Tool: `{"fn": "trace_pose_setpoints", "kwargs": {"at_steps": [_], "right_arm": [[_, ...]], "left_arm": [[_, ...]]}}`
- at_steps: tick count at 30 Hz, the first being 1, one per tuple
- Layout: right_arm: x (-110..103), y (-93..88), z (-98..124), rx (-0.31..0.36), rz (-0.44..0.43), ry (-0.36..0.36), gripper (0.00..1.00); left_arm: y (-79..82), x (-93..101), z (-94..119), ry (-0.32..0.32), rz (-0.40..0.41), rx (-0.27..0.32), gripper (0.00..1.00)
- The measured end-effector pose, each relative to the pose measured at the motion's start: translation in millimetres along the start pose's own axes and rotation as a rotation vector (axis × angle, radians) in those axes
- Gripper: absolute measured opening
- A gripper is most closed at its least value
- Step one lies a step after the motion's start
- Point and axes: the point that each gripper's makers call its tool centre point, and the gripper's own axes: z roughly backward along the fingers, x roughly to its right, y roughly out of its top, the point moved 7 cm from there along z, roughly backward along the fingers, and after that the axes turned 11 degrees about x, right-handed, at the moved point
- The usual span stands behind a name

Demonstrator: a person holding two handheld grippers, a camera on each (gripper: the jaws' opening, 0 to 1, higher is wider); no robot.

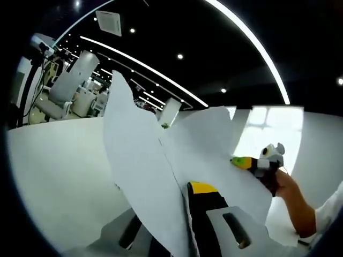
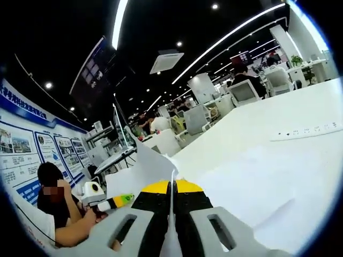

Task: Organize the stack of printing papers by aligning and flattening the scattered papers on the table

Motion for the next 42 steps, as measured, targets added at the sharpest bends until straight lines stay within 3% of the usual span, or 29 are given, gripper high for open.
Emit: {"fn": "trace_pose_setpoints", "kwargs": {"at_steps": [27, 31, 34, 37, 39, 42], "right_arm": [[-24, -17.3, -15, -0.018, -0.016, 0.053, 0.00], [-21, -21.4, -15, -0.040, 0.027, 0.062, 0.01], [-15, -24.5, -15, -0.054, 0.153, 0.054, 0.14], [-17, -17.6, -16, 0.026, 0.159, 0.072, 0.29], [-16, -15.4, -16, 0.026, 0.159, 0.065, 0.37], [-9, -14.8, -14, -0.001, 0.252, 0.052, 0.39]], "left_arm": [[0.2, 3.7, 2, 0.004, 0.007, 0.012, 0.12], [-0.1, 4.6, 2, -0.001, -0.037, 0.014, 0.07], [0.9, 5.0, 3, -0.003, -0.061, 0.028, 0.06], [2.0, 4.8, 3, -0.012, -0.063, 0.034, 0.06], [1.9, 5.4, 3, -0.020, -0.071, 0.034, 0.06], [2.1, 6.6, 3, -0.034, -0.074, 0.035, 0.06]]}}
